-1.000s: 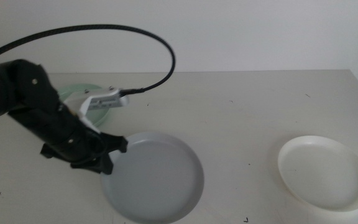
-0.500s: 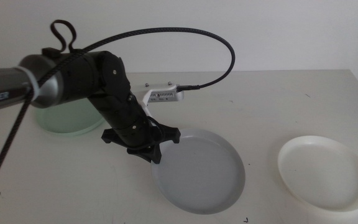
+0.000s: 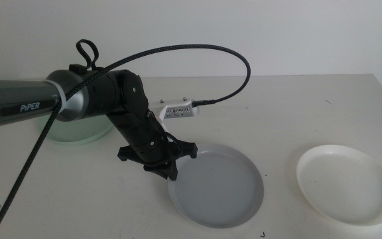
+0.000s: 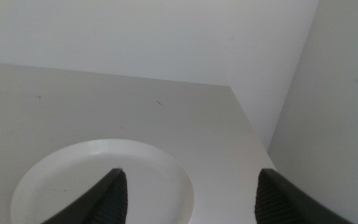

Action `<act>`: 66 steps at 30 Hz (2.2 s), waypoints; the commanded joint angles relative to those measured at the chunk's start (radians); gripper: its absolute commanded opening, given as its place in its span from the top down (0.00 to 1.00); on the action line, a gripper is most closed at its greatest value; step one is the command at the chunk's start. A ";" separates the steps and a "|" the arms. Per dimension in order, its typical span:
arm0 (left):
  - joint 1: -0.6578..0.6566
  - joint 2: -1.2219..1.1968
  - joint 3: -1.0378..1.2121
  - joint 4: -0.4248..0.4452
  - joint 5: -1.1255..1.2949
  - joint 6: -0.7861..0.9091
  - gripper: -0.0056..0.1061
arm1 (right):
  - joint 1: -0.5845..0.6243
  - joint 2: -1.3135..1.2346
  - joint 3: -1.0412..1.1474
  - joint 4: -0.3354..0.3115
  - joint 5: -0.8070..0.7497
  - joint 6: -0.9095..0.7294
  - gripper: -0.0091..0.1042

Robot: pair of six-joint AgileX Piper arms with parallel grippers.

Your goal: Stack the three bowls on top of each other.

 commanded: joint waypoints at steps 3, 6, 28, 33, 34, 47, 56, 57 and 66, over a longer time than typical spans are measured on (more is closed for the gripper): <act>-0.004 -0.051 -0.031 -0.032 -0.030 -0.002 0.89 | -0.005 -0.027 -0.007 -0.012 -0.071 -0.009 0.46; -0.004 -0.051 -0.031 -0.032 -0.030 -0.002 0.79 | -0.005 -0.027 -0.007 -0.012 -0.071 -0.009 0.46; 0.045 -0.253 -0.031 0.187 -0.010 -0.060 0.15 | -0.005 -0.027 -0.007 -0.012 -0.071 -0.009 0.46; 0.071 -0.370 -0.032 0.370 0.015 -0.195 0.15 | -0.005 -0.027 -0.007 -0.012 -0.071 -0.009 0.46; 0.081 -0.394 -0.032 0.399 0.025 -0.219 0.15 | -0.005 -0.027 -0.007 -0.012 -0.071 -0.009 0.46; 0.361 -0.440 -0.241 0.441 0.237 -0.160 0.15 | -0.005 -0.027 -0.007 -0.012 -0.071 -0.009 0.46; 0.557 -0.252 -0.409 0.269 0.249 -0.017 0.15 | -0.005 -0.027 -0.007 -0.012 -0.071 -0.009 0.46; 0.569 -0.227 -0.430 0.247 0.249 0.000 0.15 | -0.005 -0.027 -0.007 -0.012 -0.071 -0.009 0.46; 0.626 0.066 -0.672 0.172 0.261 0.102 0.15 | -0.005 -0.027 -0.007 -0.012 -0.071 -0.009 0.46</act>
